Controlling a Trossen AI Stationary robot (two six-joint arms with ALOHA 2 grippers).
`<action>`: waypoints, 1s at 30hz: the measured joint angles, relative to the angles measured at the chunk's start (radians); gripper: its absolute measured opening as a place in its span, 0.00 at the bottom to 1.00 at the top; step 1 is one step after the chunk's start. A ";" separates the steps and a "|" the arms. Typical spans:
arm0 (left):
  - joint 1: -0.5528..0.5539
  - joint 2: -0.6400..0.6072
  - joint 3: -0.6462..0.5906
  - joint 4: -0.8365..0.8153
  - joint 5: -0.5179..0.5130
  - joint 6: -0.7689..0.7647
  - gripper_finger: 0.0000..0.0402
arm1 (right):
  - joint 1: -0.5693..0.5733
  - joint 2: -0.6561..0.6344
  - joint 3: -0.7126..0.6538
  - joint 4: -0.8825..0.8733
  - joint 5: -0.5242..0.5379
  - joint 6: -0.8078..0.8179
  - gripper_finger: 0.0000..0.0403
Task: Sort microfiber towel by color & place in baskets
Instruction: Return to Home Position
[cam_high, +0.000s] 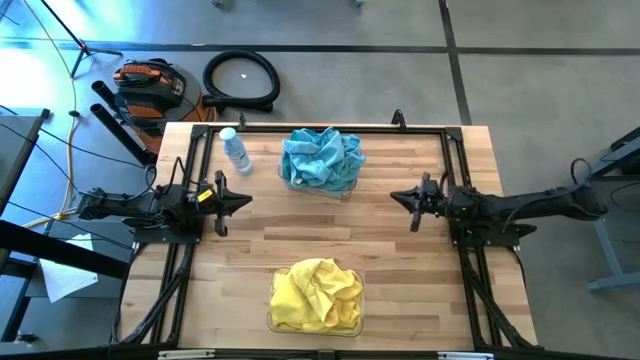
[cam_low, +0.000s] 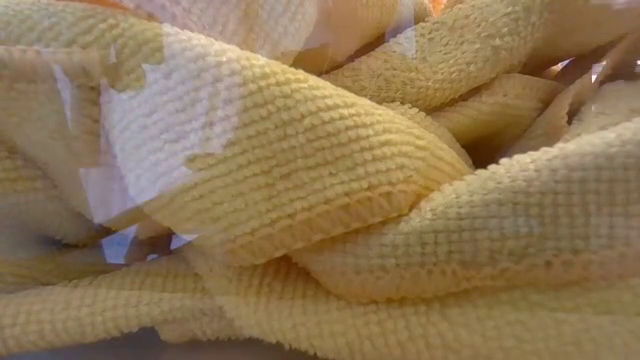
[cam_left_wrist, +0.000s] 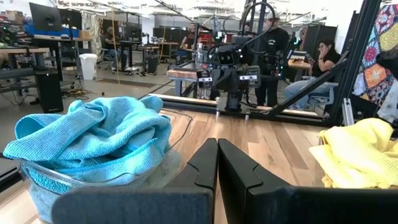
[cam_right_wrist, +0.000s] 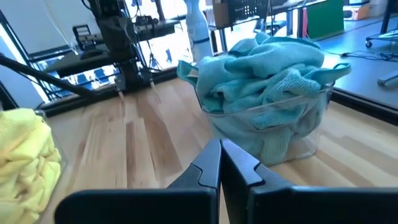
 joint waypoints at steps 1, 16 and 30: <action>0.000 0.000 0.000 0.000 0.000 0.000 0.00 | 0.000 -0.043 0.000 -0.036 0.000 0.000 0.00; 0.000 0.000 0.000 -0.001 0.000 0.000 0.00 | 0.000 -0.478 0.000 -0.354 -0.109 -0.056 0.00; 0.000 0.000 0.000 -0.001 0.000 0.000 0.00 | 0.001 -0.486 0.000 -0.358 -0.131 -0.128 0.00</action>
